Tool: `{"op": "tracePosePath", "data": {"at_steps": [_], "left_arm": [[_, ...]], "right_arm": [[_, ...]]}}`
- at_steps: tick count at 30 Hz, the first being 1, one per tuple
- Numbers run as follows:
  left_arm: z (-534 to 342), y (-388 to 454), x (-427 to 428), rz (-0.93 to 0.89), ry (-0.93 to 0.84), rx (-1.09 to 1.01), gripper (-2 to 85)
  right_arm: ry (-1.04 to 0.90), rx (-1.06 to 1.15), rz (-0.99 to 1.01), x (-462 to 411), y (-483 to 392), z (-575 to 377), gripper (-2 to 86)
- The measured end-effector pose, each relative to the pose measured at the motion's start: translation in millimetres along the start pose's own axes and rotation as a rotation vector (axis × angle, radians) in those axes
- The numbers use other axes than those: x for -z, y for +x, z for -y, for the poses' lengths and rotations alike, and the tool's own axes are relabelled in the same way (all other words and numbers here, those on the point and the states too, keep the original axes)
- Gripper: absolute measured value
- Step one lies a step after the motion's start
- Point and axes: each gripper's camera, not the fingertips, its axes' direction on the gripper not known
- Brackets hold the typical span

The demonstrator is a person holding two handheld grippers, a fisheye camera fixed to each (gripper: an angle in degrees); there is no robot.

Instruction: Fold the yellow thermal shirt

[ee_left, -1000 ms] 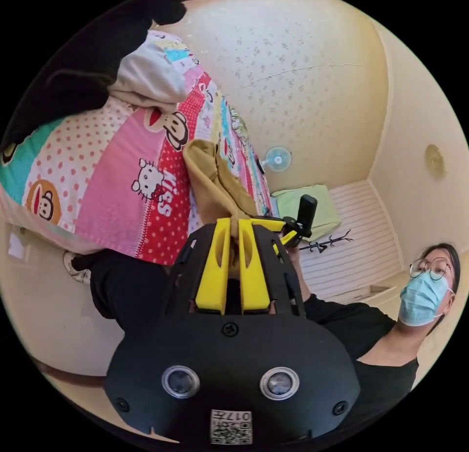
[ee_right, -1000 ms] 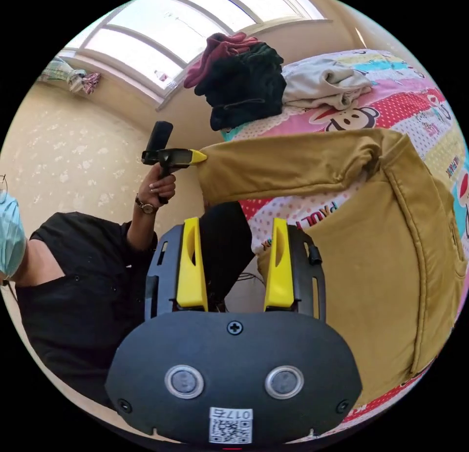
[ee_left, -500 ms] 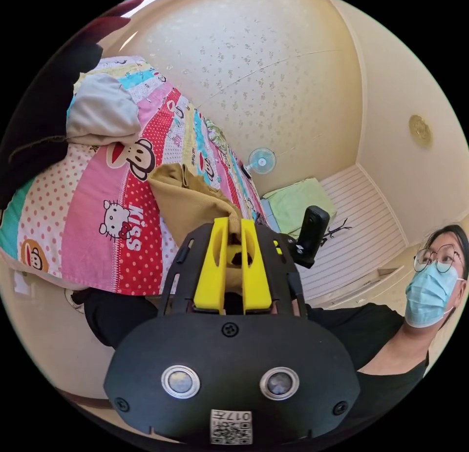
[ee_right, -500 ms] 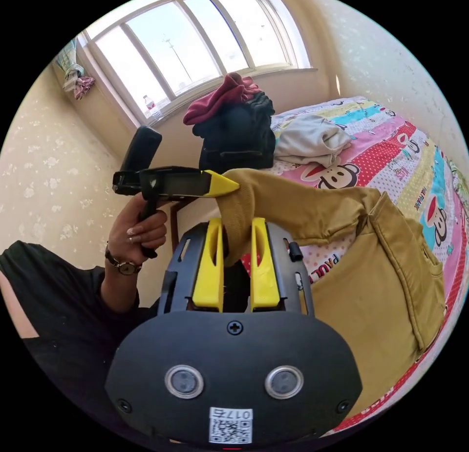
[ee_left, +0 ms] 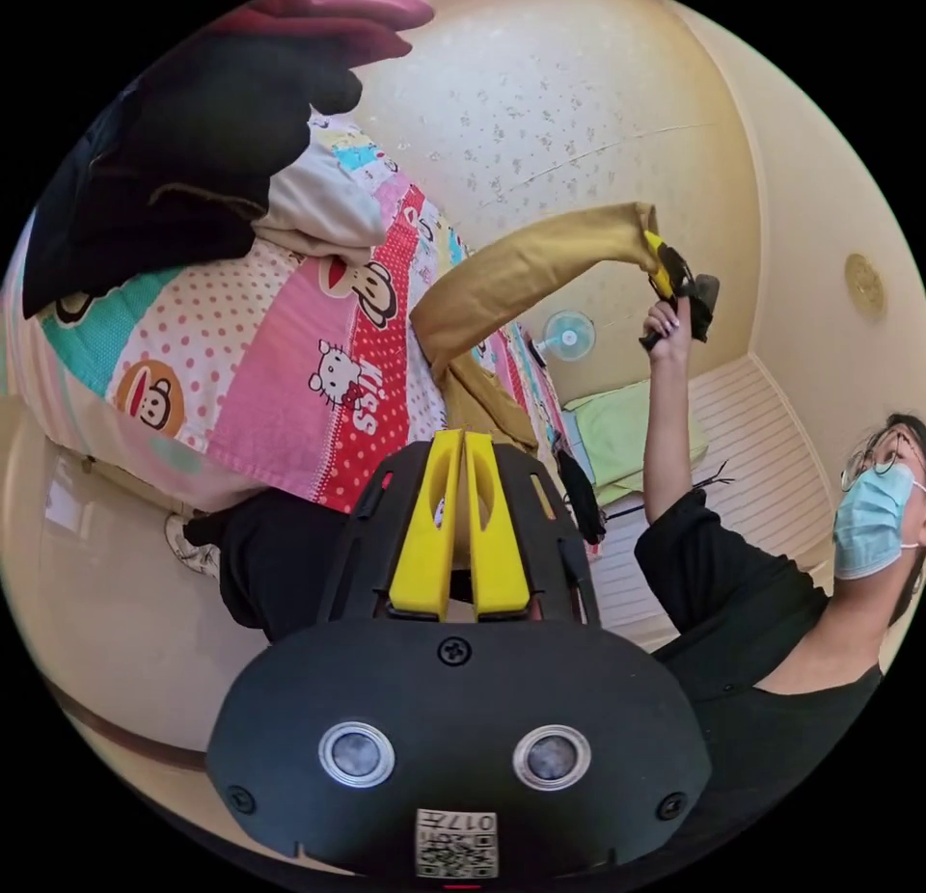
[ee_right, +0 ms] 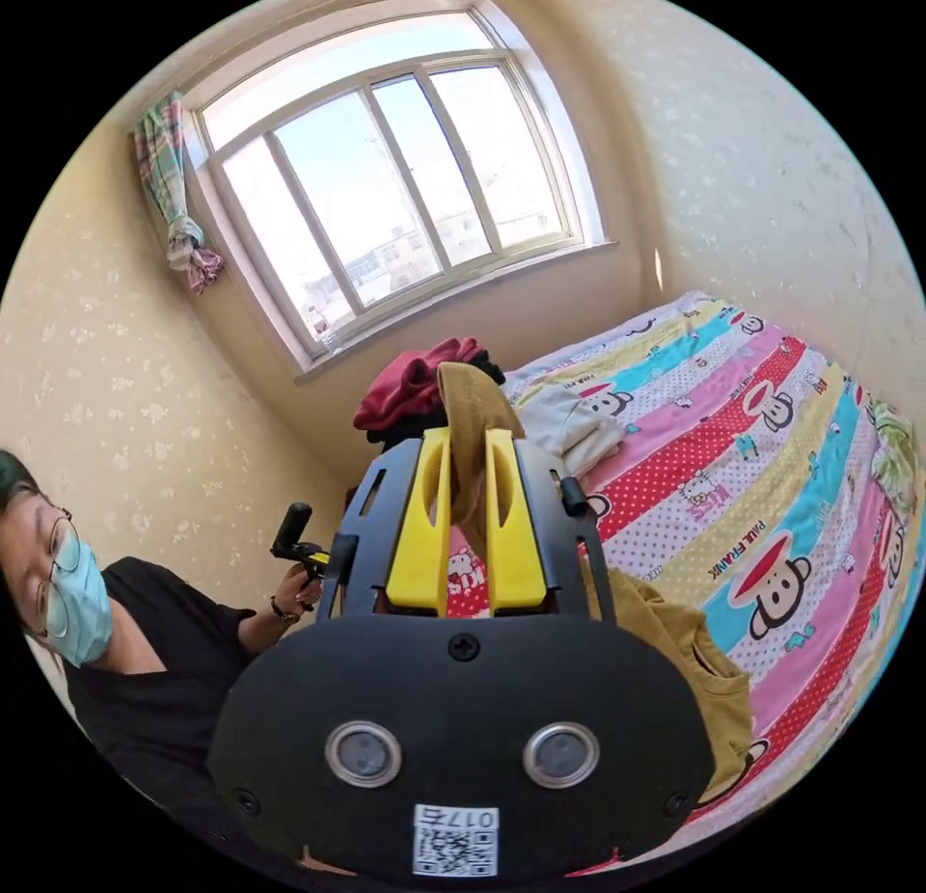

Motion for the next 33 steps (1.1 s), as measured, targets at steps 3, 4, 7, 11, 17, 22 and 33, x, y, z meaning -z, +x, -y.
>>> {"op": "tracePosePath", "data": {"at_steps": [3,4,7,11,17,22,33], "left_arm": [[5,8,-22,0.003,-0.034,-0.007,-1.0],[7,11,-27,0.006,-0.046,-0.012,-1.0],[21,27,-55,0.095,-0.154,-0.031,-1.0],[35,50,-76,0.175,-0.199,-0.05,-1.0],[51,80,-100,0.199,-0.249,-0.061,-1.0],[54,109,-118,0.161,-0.225,-0.115,-0.8],[46,150,-155,0.302,-0.29,-0.189,7.0]], "right_arm": [[0.071,-0.151,-0.109,33,76,-70,6.0],[0.068,-0.205,-0.168,43,107,-106,5.8],[-0.007,-0.405,-0.333,54,181,-210,5.4],[-0.192,-0.701,-0.401,44,258,-338,4.4],[-0.082,-0.631,-0.255,64,266,-359,3.6],[-0.072,-0.718,-0.378,75,257,-375,4.8],[-0.24,-0.781,-0.489,68,151,-494,14.1]]}}
